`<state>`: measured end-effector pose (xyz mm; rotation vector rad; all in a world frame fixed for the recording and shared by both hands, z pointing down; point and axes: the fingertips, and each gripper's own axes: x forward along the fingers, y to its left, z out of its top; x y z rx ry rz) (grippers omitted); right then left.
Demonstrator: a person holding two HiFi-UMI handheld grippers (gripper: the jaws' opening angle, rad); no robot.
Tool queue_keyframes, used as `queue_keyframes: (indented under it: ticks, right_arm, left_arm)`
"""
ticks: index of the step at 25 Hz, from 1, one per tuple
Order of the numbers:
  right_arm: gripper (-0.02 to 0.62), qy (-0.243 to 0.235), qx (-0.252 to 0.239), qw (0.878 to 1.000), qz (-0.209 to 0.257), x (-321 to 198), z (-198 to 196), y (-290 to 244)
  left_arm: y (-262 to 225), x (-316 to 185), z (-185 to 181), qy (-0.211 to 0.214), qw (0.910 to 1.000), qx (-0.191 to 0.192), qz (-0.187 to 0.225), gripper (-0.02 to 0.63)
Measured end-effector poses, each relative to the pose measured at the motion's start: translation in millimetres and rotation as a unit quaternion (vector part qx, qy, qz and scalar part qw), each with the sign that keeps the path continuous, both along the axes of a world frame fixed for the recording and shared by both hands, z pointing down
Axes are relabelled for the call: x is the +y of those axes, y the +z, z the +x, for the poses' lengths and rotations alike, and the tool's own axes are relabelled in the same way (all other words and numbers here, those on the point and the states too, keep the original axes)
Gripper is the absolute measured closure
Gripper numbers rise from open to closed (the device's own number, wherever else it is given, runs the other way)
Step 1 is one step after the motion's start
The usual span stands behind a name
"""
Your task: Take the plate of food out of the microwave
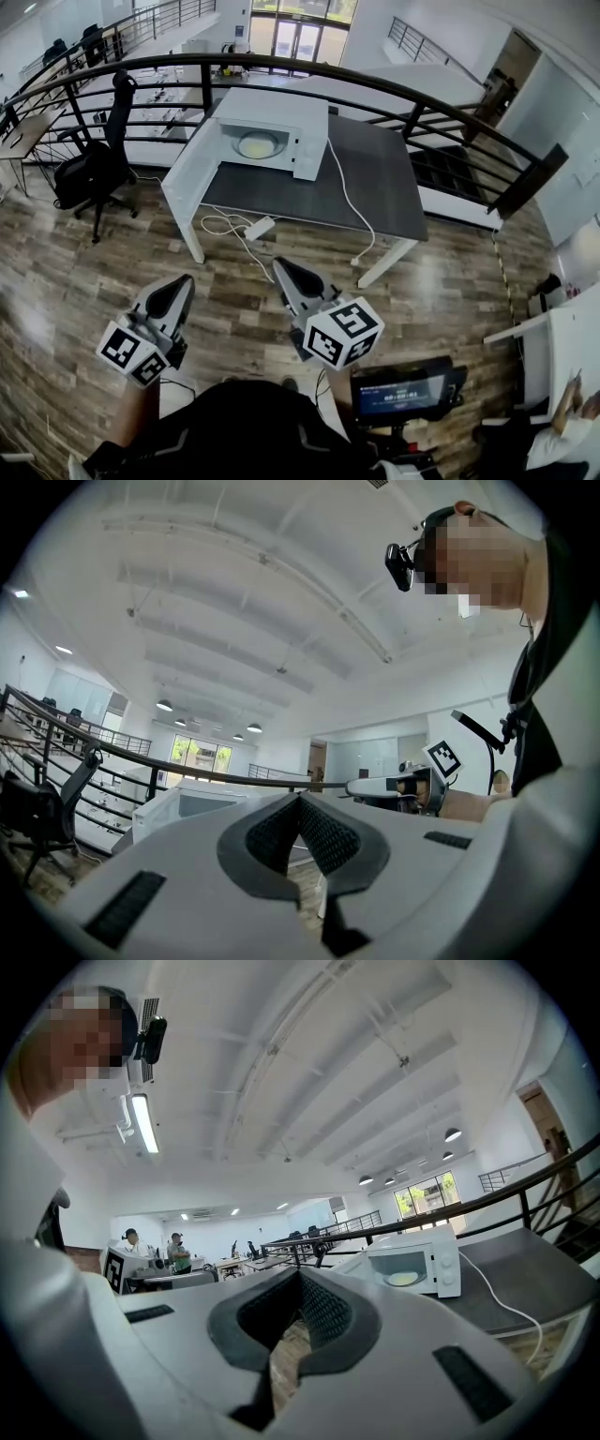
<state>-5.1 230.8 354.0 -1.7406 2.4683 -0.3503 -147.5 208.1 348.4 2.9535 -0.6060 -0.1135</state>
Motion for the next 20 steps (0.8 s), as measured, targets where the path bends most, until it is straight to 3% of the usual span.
queue_keyframes:
  ticks: [13,20]
  right_arm:
    - [0.606,0.04,0.006,0.999,-0.014,-20,-29,5]
    - [0.606,0.049,0.005,0.999,-0.02,-35,-18,13]
  left_arm:
    - [9,-28,-33,0.035,0.9993,0.01,-0.007,0.604]
    - [15,-45,-28,0.037,0.9991,0.012,-0.015,0.604]
